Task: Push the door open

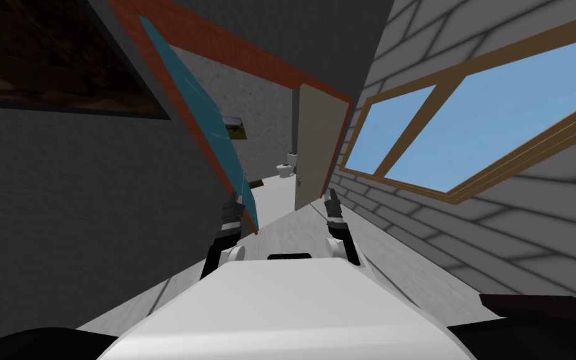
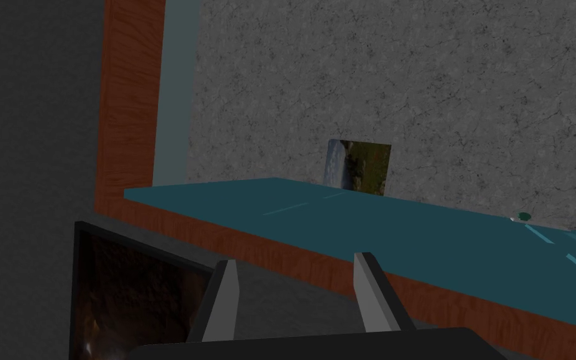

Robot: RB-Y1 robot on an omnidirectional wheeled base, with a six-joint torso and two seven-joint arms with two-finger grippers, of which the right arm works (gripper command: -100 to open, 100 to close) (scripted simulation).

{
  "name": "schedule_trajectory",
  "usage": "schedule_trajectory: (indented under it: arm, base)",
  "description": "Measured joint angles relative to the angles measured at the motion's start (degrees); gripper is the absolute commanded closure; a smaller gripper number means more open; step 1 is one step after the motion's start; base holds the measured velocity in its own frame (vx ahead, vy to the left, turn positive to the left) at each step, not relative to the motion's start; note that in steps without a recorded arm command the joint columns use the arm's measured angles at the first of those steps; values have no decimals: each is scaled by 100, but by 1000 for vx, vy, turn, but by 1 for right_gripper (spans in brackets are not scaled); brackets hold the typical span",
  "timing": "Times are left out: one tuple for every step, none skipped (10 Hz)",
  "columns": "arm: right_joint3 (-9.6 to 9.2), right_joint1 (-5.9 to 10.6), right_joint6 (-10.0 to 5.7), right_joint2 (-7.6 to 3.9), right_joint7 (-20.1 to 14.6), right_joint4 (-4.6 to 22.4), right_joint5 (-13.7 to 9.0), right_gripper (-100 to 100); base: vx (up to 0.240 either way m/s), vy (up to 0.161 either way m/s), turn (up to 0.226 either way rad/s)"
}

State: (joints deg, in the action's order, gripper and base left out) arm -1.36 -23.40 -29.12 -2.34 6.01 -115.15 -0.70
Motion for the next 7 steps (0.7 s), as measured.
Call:
schedule_trajectory:
  arm:
    - [-20,44,-19,-19,-11,115,-3,-100]
    - [-50,110,-21,-23,-13,239,2,-100]
    - [-74,178,-79,-32,-16,437,4,-100]
    - [-91,235,-110,-55,-29,573,-1,-100]
    - [-123,254,-102,-72,-42,643,-1,-100]
    - [-135,287,-111,-76,-46,718,-1,-100]
    - [-168,314,-167,-67,-42,856,8,-100]
  base:
    - [102,-68,42]
    - [95,-63,45]
    - [89,-69,52]
    - [91,-58,45]
    - [70,-38,14]
    - [52,-35,30]
    - [70,-60,47]
